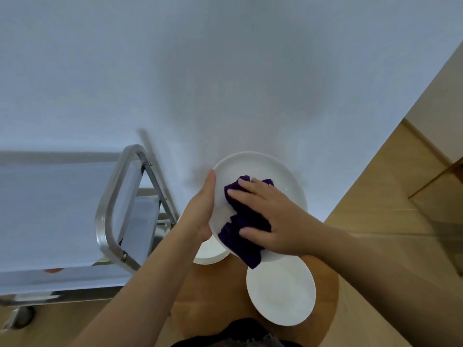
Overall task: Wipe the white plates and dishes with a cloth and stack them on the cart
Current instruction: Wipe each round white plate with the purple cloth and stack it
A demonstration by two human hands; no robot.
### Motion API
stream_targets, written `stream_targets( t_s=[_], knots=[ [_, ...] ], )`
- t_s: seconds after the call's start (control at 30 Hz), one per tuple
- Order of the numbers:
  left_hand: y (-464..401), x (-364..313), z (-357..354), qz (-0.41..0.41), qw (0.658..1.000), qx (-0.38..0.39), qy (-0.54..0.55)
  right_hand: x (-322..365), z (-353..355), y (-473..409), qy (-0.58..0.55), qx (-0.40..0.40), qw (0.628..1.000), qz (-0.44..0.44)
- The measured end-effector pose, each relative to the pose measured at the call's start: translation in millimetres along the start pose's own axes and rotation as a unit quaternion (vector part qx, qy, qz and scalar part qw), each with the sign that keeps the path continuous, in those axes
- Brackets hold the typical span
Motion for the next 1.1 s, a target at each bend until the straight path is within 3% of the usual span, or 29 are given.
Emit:
stream_targets(
  t_s=[0.13, 0.3, 0.4, 0.57, 0.67, 0.73, 0.83, 0.93, 1.0, 1.1],
  knots=[
    [2.5, -2.5, -3.1, 0.016, 1.0, 0.007, -0.005, -11.1, -24.3, -6.0, 0.18, 0.05, 0.98, 0.074],
    [8.4, -4.7, -9.0, -0.008, 1.0, 0.003, -0.026, -33.0, -9.2, -32.3, 0.253, 0.036, 0.957, 0.134],
    [8.3, -14.0, -4.9, -0.049, 0.999, -0.012, 0.009, -60.9, 5.2, -35.7, 0.25, 0.013, 0.967, 0.043],
    [12.2, -21.8, 5.2, -0.082, 0.989, -0.117, 0.035, -69.0, -6.0, -11.0, 0.233, -0.038, 0.966, -0.106],
    [12.2, -11.3, -5.4, -0.087, 0.987, -0.122, 0.053, -43.5, -33.4, -2.2, 0.106, -0.093, 0.968, -0.208],
    [10.2, -4.7, -9.3, -0.085, 0.985, -0.13, 0.072, -21.8, -49.6, -3.3, 0.014, -0.11, 0.967, -0.228],
    [6.4, -3.9, -3.3, -0.074, 0.982, -0.141, 0.101, -1.7, -53.9, 2.9, -0.042, -0.107, 0.982, -0.15],
    [4.5, -7.2, 1.6, -0.046, 0.985, -0.132, 0.099, -1.2, -43.9, 13.1, 0.026, -0.054, 0.997, -0.047],
    [4.8, -9.0, 1.7, -0.023, 0.988, -0.133, 0.081, 1.6, -32.1, 16.6, 0.104, -0.085, 0.991, 0.011],
    [9.5, -22.1, -2.2, -0.017, 0.992, -0.117, 0.033, 11.1, -19.2, 20.3, 0.106, -0.159, 0.979, 0.075]
  ],
)
Point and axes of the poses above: each hand's wrist, its own y-axis away from the middle knuckle, its own z-axis out of the back of the hand, x = y × z, the point moved 5 cm from there along -y, towards the middle knuckle, and after that the axes turned 2 degrees about z, right-handed, at the moved point
